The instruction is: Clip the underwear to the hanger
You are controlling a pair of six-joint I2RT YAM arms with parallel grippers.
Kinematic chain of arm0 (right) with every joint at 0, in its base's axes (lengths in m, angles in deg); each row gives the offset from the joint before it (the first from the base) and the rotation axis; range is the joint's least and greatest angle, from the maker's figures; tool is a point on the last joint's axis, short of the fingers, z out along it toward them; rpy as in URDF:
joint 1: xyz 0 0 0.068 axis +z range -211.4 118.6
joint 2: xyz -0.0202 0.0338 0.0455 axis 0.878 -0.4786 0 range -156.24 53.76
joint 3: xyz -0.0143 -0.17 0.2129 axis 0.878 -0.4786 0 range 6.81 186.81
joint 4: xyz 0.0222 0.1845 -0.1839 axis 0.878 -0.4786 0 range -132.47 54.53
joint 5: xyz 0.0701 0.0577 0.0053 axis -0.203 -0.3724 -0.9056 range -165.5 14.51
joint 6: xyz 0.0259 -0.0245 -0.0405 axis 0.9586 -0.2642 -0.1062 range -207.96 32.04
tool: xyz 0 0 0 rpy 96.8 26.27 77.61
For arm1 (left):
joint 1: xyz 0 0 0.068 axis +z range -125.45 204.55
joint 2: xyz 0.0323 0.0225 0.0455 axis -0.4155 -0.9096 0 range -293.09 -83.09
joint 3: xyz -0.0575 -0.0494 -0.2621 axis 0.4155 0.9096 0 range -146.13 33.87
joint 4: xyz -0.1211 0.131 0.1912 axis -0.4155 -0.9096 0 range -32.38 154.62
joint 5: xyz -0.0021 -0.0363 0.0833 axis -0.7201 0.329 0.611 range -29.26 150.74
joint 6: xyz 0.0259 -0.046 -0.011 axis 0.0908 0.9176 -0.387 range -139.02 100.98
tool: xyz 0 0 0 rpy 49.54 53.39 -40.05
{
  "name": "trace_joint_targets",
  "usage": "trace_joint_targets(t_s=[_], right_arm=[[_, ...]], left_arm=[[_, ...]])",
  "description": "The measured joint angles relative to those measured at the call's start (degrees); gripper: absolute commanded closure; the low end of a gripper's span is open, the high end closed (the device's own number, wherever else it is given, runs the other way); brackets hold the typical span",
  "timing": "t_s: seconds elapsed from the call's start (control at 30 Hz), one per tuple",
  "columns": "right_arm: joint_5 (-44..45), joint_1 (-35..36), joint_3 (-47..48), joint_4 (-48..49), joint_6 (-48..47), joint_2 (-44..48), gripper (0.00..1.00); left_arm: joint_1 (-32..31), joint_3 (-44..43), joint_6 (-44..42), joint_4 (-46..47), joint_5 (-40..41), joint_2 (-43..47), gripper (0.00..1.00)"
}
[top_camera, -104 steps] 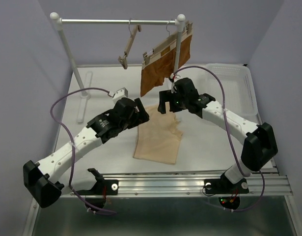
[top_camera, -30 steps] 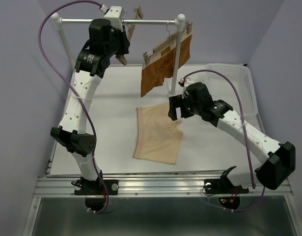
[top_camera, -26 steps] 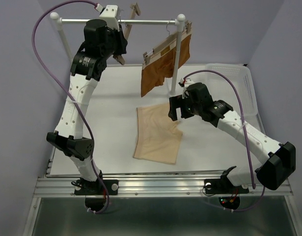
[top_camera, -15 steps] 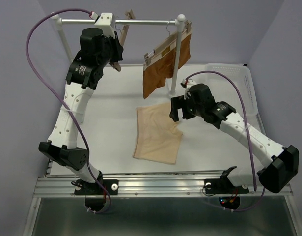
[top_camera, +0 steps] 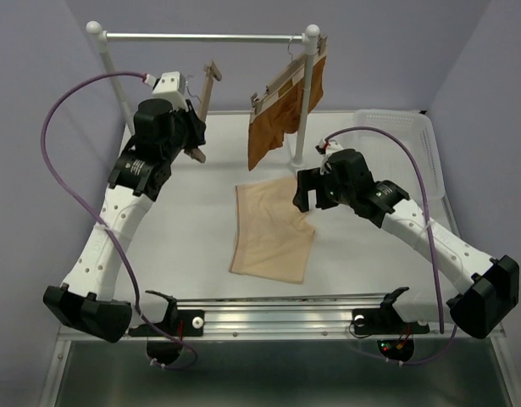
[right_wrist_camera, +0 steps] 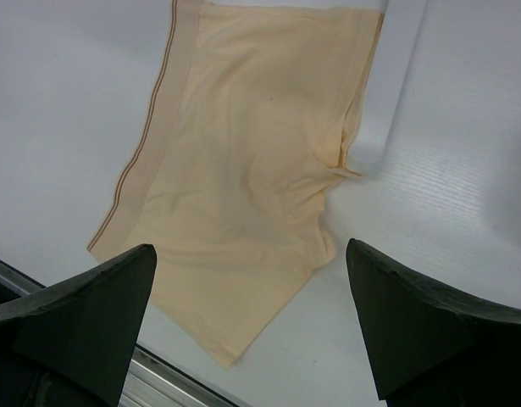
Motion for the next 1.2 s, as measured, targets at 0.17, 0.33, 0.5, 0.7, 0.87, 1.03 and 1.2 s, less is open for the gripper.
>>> trace_joint_targets(t_s=[0.17,0.33,0.5,0.7,0.87,1.03,1.2], right_arm=[[-1.90,0.00,-5.75,5.81,4.15,3.04,0.00],[-8.28,0.00,-11.10,14.91,10.62,7.45,0.00],[-15.96,0.00,-17.38,25.70,17.88,10.16,0.00],[-24.55,0.00,-23.30,37.57,24.94,10.14,0.00],[-29.18,0.26,-25.07,53.07,31.15,7.96,0.00],[-28.79,3.21,-24.61,60.43,33.24,1.16,0.00],[-24.52,6.49,-22.93,63.30,33.94,-4.87,0.00]], left_arm=[[0.02,14.84,7.87,1.68,0.94,11.74,1.00],[0.00,29.05,16.83,1.53,-1.49,25.53,1.00],[0.00,40.02,22.84,1.84,-6.75,37.75,1.00],[0.00,52.63,28.94,6.14,-17.49,46.62,1.00],[-0.11,56.57,32.48,9.94,-24.57,47.52,1.00],[-0.15,57.20,34.73,13.97,-27.02,48.48,1.00],[-0.42,58.23,36.92,17.68,-27.47,50.40,1.00]])
